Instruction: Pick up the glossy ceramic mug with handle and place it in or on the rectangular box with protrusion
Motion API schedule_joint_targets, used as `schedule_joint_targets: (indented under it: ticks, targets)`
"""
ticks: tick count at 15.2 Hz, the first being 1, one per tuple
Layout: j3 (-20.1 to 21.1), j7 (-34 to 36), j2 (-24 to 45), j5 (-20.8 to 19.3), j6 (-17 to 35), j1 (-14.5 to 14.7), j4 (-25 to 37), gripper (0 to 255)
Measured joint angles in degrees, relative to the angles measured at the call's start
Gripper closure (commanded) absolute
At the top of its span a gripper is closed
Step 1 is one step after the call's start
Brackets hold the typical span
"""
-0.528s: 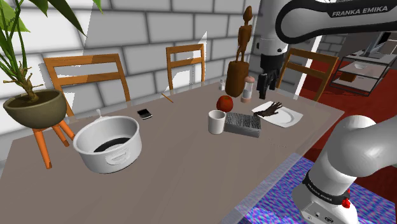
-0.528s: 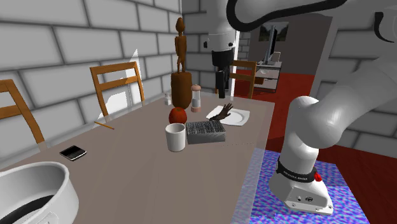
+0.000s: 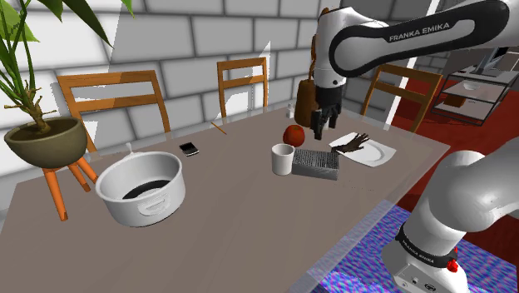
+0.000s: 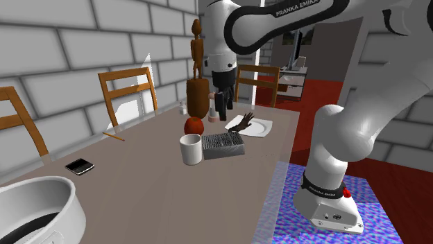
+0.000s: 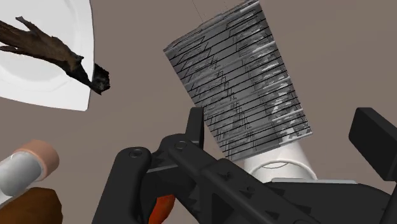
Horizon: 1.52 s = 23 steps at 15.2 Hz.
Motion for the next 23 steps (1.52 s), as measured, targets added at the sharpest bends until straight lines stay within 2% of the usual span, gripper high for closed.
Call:
schedule_joint_targets:
  ticks: [7, 14, 23]
  targets:
    - [2.4, 4.1, 13.5, 1.5, 10.4, 1.0, 3.7, 0]
    - [4.4, 8.1, 28.6, 1.3, 18.5, 1.8, 11.5, 0]
    - [4.4, 8.8, 33.2, 0.6, 24.9, 1.7, 9.8, 0]
